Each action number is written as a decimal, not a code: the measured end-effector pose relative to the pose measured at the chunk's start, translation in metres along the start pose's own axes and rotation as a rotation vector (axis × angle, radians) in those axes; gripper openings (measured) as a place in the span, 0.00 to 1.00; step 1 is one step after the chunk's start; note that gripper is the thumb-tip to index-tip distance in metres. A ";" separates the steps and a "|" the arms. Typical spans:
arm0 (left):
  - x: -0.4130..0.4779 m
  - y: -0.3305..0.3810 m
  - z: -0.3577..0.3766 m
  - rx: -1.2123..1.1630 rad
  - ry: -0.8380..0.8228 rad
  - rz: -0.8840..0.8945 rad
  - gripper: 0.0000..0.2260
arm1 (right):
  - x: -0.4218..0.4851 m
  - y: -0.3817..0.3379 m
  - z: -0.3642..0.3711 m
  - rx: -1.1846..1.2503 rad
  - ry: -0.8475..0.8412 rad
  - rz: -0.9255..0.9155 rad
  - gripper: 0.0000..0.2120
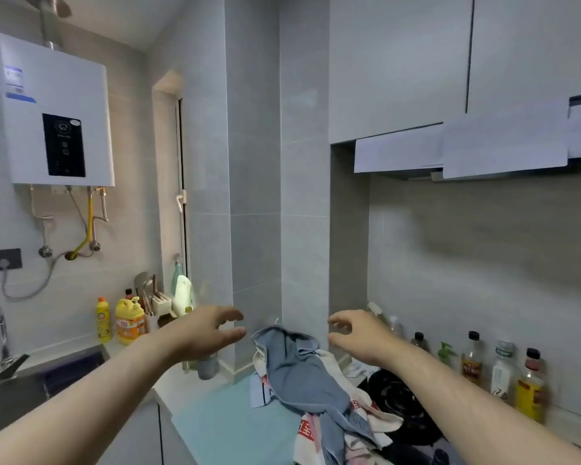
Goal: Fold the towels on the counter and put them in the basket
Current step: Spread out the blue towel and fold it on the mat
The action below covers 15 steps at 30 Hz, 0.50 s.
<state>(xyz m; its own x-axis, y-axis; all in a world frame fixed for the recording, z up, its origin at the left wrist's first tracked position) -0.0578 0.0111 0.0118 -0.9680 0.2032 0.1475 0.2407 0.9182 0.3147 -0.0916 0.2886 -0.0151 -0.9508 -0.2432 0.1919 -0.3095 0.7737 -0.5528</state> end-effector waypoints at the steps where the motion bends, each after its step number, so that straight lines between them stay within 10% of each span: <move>1: 0.004 -0.002 0.004 0.007 -0.010 -0.008 0.22 | 0.005 0.005 0.004 0.019 -0.003 0.008 0.21; 15: 0.110 -0.103 0.039 -0.053 -0.078 0.008 0.21 | 0.106 0.034 0.080 0.039 -0.062 0.099 0.19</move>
<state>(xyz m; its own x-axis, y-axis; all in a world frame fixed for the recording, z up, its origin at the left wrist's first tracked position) -0.1920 -0.0477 -0.0410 -0.9682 0.2380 0.0770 0.2495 0.8978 0.3630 -0.2039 0.2423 -0.0783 -0.9754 -0.2033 0.0852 -0.2133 0.7725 -0.5981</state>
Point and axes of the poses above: each hand's wrist, its own x-axis towards the middle knuckle, its own z-axis out of the palm, y = z × x, the point moved 6 cm from there along x, towards the middle knuckle, and after that the axes turned 3 degrees about -y, right-handed, at the moved point
